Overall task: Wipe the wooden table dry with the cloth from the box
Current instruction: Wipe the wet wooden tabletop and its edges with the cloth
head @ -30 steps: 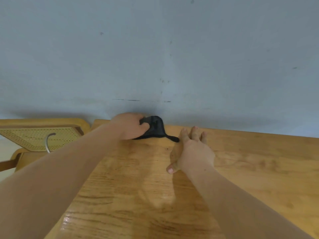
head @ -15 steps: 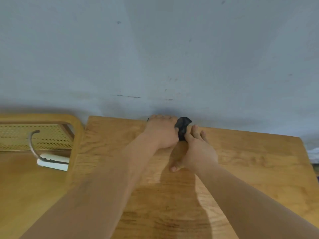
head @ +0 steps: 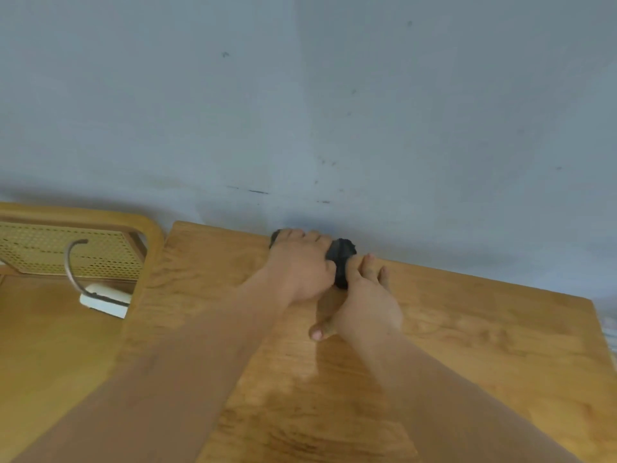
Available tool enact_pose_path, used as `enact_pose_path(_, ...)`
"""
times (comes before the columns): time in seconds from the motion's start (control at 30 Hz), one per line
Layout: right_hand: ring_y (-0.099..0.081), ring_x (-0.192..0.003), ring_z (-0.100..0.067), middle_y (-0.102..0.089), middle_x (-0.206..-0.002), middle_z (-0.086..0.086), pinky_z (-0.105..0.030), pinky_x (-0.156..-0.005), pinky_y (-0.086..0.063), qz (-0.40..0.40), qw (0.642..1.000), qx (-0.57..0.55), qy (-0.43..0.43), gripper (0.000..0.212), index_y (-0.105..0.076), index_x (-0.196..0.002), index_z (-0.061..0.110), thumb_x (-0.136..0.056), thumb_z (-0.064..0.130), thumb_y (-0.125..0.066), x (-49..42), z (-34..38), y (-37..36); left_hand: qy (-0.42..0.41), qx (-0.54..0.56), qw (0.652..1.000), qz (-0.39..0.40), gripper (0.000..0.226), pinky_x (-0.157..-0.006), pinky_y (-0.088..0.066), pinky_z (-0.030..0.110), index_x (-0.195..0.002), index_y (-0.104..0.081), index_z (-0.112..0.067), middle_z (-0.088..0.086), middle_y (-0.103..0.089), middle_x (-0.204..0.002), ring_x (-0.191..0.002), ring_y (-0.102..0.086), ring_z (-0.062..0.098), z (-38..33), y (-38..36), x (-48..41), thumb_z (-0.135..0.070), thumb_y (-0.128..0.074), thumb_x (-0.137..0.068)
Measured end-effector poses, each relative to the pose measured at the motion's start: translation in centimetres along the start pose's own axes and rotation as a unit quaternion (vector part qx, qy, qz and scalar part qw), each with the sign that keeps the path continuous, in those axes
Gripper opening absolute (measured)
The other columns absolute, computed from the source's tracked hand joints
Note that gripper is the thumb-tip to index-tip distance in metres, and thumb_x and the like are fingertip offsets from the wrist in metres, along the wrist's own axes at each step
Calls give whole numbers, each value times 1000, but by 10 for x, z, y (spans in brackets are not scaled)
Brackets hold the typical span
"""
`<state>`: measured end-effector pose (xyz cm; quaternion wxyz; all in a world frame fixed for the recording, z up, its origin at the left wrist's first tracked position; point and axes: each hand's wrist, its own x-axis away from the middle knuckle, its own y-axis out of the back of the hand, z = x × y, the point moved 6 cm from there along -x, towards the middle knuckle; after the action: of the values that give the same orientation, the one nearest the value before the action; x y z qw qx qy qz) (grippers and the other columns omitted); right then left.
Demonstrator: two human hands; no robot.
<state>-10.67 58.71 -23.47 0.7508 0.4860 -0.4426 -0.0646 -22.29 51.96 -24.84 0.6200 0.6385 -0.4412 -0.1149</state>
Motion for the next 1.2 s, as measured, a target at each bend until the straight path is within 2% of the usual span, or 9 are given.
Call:
enact_pose_path(0.1, 11, -158, -22, 15, -171, 6, -51, -124, -24, -14, 998, -53, 44, 160, 14, -162, 22, -51, 62, -94, 6, -8, -2, -30, 9, 999, 11, 55, -116, -30, 43, -152, -39, -23, 5, -49, -151, -136, -45, 30, -29, -3, -7, -37, -36, -99)
enact_pose_path(0.23, -30, -150, -19, -23, -168, 7, -32, -115, -35, 29, 970, -219, 104, 132, -9, -164, 31, -65, 47, -94, 20, -67, 26, 13, 6, 997, 75, 59, -115, -33, 41, -159, -31, -26, 5, -43, -158, -140, -42, 30, -13, 5, -2, -44, -34, -103)
enact_pose_path(0.33, -39, -145, -20, -34, -163, 9, -35, -111, -41, -7, 990, -113, 88, 112, -26, -159, 34, -68, 45, -90, 13, -152, 65, 98, -19, 994, 52, 60, -119, -30, 45, -156, -35, -23, 8, -45, -156, -140, -42, 32, -26, 2, -2, -46, -25, -101)
enact_pose_path(0.4, -35, -148, -18, -33, -163, 8, -38, -111, -43, -32, 997, -49, 49, 116, -29, -158, 32, -61, 49, -91, 4, -204, 82, 126, -28, 991, 40, 59, -120, -27, 46, -153, -39, -20, 10, -46, -154, -139, -41, 35, -57, -2, -9, -44, -22, -101)
enact_pose_path(0.53, 3, -158, -12, 6, -171, 13, -48, -122, -30, -12, 999, 13, 31, 130, -5, -164, 32, -67, 55, -89, -2, -266, 75, 66, -14, 997, 46, 59, -118, -28, 45, -152, -41, -19, 9, -47, -154, -139, -42, 33, -162, -15, -33, -43, -24, -101)
enact_pose_path(0.77, 5, -158, -17, 10, -171, 11, -53, -121, -30, -14, 999, 11, 30, 135, -1, -164, 28, -67, 52, -90, -19, -275, 66, -27, -24, 998, 42, 58, -119, -23, 46, -154, -31, -21, 6, -43, -155, -140, -38, 34, -291, -37, -63, -39, -33, -100)
enact_pose_path(0.9, 7, -158, -19, 12, -171, 10, -54, -123, -27, -6, 1000, 12, 24, 134, 0, -164, 27, -68, 50, -90, -21, -276, 66, -51, 13, 998, 37, 62, -124, -21, 42, -161, -25, -25, 3, -34, -165, -149, -33, 29, -257, -26, -56, -40, -39, -102)
enact_pose_path(1.03, 10, -158, -19, 15, -170, 10, -57, -122, -26, 15, 1000, 7, -1, 133, 0, -164, 29, -68, 43, -93, -23, -273, 69, 37, 20, 998, 50, 59, -118, -29, 41, -158, -32, -25, 6, -39, -163, -146, -37, 29, -171, -7, -37, -43, -33, -103)
enact_pose_path(1.2, 8, -158, -15, 12, -170, 14, -56, -121, -28, 1, 1000, -12, -14, 132, -7, -164, 33, -65, 39, -94, -18, -272, 68, 118, -3, 989, 88, 52, -94, -47, 37, -131, -59, -20, 11, -62, -135, -115, -59, 29, -117, 9, -41, -47, -26, -101)
